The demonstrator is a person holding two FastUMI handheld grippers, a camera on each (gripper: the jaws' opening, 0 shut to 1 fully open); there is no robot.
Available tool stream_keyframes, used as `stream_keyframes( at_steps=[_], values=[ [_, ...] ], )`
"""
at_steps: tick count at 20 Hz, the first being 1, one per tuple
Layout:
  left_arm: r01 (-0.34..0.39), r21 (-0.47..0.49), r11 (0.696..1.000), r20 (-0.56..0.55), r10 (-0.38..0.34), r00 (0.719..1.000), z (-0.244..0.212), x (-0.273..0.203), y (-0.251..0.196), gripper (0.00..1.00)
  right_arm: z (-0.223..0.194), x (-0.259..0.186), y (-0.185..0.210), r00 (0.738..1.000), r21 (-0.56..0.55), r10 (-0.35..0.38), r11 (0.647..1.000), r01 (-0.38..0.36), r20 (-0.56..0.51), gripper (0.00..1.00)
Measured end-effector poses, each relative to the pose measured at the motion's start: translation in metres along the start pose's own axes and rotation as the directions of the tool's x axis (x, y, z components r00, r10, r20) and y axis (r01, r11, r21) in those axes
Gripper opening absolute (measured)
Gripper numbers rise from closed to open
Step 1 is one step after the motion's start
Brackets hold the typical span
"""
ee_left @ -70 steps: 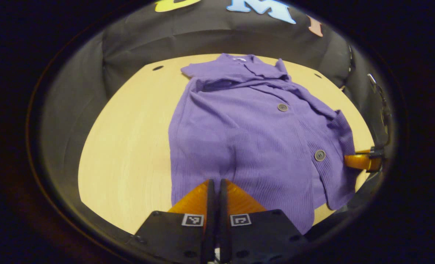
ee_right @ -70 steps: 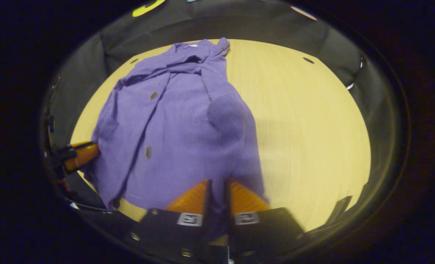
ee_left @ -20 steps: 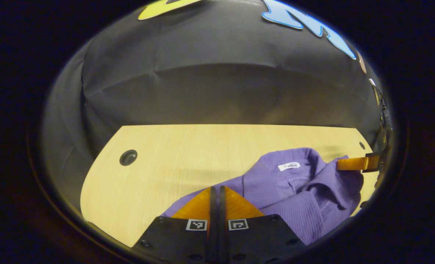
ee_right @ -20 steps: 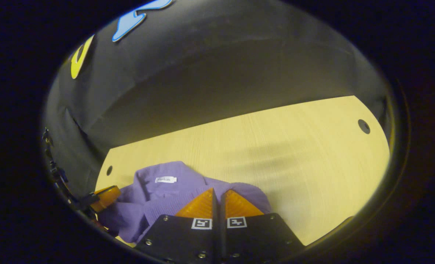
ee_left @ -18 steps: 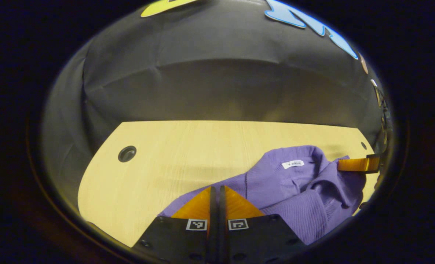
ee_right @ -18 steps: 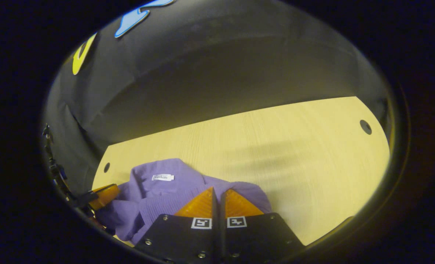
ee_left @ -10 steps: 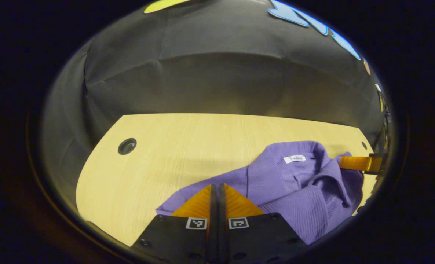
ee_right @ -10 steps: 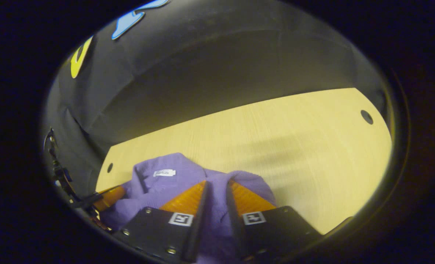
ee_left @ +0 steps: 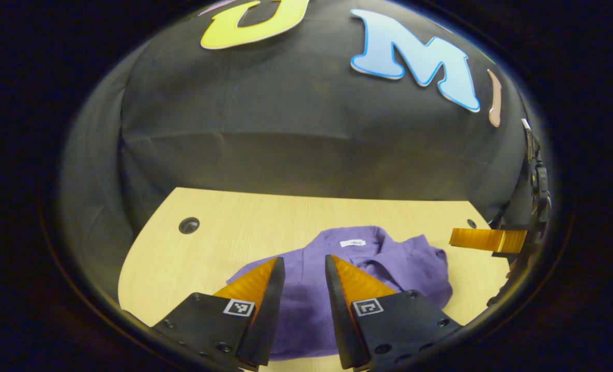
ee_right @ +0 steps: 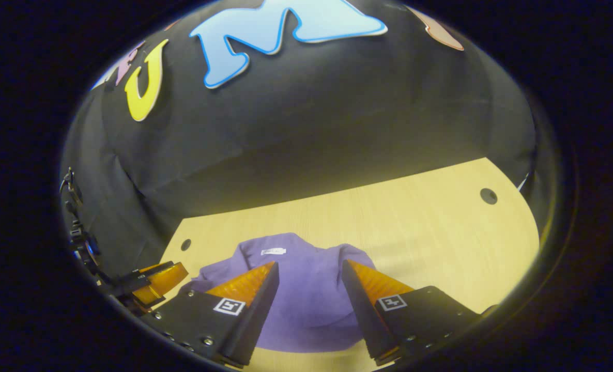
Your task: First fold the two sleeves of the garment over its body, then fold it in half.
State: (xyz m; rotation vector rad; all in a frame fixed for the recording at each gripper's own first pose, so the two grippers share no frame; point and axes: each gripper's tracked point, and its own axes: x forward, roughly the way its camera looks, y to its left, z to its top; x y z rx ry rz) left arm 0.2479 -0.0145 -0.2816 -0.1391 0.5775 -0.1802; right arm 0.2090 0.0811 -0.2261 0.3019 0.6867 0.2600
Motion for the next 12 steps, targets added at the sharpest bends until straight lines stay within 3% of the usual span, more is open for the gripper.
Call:
stream_keyframes(
  at_steps=[12],
  values=[
    [0.028, 0.072, 0.997, 0.181, -0.041, 0.983, 0.042, -0.151, -0.041, 0.56, 0.023, -0.151, 0.036, 0.984, -0.072, 0.044, 0.997, -0.031, 0.174, 0.77]
  ],
)
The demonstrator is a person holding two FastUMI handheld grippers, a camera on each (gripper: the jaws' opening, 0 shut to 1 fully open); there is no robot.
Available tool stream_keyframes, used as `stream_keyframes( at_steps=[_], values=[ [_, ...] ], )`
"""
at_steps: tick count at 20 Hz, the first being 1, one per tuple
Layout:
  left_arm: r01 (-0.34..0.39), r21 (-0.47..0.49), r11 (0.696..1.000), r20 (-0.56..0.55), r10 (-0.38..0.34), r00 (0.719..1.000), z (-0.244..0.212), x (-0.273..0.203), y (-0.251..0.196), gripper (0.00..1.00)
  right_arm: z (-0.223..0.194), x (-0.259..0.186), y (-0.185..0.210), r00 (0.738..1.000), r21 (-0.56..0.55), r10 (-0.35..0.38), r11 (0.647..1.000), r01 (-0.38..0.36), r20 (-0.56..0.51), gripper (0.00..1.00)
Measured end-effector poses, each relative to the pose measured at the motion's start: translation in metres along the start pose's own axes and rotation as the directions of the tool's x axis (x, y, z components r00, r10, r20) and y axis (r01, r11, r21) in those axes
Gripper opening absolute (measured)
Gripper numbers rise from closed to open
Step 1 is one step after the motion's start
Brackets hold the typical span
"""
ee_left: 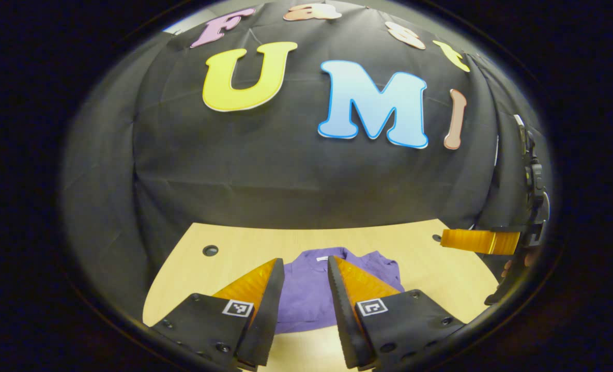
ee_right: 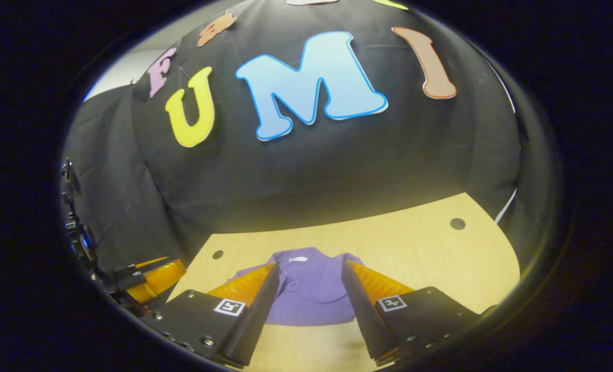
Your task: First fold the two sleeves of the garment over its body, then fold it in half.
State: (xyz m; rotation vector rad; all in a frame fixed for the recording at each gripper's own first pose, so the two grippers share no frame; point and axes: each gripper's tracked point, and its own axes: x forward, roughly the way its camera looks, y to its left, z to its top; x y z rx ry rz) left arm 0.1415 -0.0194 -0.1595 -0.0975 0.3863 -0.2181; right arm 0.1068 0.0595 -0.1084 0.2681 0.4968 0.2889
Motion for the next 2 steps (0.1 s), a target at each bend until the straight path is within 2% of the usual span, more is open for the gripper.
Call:
stream_keyframes(
  at_steps=[2],
  values=[
    [0.000, 0.008, 1.000, 0.021, -0.001, 1.000, 0.0045, -0.0170, -0.0057, 0.56, 0.0028, -0.0203, 0.0077, 1.000, -0.016, 0.008, 1.000, -0.007, 0.026, 0.77]
  ],
)
